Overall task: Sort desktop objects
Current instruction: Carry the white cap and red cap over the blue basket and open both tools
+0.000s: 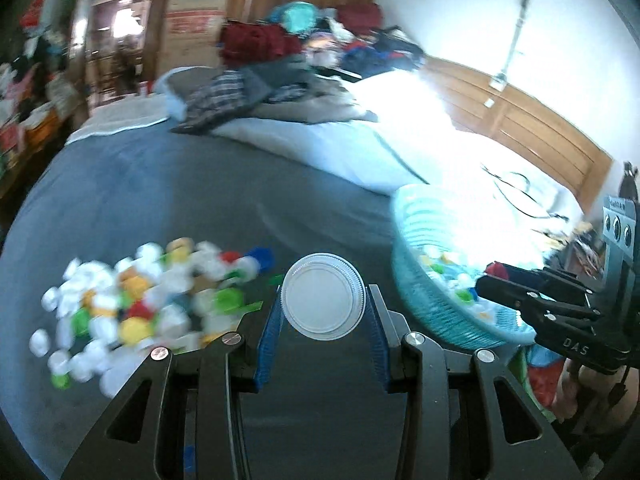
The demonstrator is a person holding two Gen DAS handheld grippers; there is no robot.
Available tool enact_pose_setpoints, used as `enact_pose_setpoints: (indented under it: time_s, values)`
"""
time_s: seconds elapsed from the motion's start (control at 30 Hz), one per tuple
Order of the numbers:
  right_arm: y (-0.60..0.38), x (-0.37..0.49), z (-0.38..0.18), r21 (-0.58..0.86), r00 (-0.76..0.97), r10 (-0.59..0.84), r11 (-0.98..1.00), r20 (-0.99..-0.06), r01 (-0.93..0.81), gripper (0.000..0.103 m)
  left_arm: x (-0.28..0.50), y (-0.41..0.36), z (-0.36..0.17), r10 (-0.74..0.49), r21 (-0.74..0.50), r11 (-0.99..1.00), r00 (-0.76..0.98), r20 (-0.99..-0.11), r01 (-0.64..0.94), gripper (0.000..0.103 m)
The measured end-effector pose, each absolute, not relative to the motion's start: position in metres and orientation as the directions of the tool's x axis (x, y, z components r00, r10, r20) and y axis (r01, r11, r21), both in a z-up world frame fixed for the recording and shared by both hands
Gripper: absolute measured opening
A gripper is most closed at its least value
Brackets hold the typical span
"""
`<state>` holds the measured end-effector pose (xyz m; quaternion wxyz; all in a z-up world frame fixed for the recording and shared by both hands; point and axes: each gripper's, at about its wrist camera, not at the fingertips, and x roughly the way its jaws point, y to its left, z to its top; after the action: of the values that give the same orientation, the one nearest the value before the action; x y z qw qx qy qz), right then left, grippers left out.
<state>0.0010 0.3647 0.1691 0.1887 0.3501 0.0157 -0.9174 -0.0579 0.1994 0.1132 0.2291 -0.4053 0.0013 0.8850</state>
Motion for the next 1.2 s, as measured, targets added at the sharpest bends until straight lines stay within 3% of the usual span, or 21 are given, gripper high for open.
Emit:
enact_pose_setpoints:
  time_s: [0.27, 0.53, 1.13, 1.2]
  values:
    - [0.446, -0.006, 0.186, 0.087, -0.732, -0.239, -0.967, -0.638, 0.240, 0.033, -0.093, 0.290, 0.127, 0.497, -0.198, -0.817, -0.486, -0.719, -0.542, 0.035]
    - [0.501, -0.014, 0.180, 0.107, -0.734, -0.174, -0.985, -0.657, 0.138, 0.033, -0.117, 0.361, 0.127, 0.499, -0.164, -0.773, -0.426, -0.754, -0.613, 0.035]
    - [0.513, -0.011, 0.168, 0.109, -0.721, -0.158, -0.987, -0.674, 0.114, 0.033, -0.123, 0.370, 0.145, 0.488, -0.126, -0.766, -0.443, -0.752, -0.630, 0.035]
    - [0.512, -0.010, 0.170, 0.095, -0.727, -0.143, -0.990, -0.671, 0.108, 0.034, -0.112, 0.363, 0.148, 0.492, -0.116, -0.764, -0.456, -0.742, -0.634, 0.042]
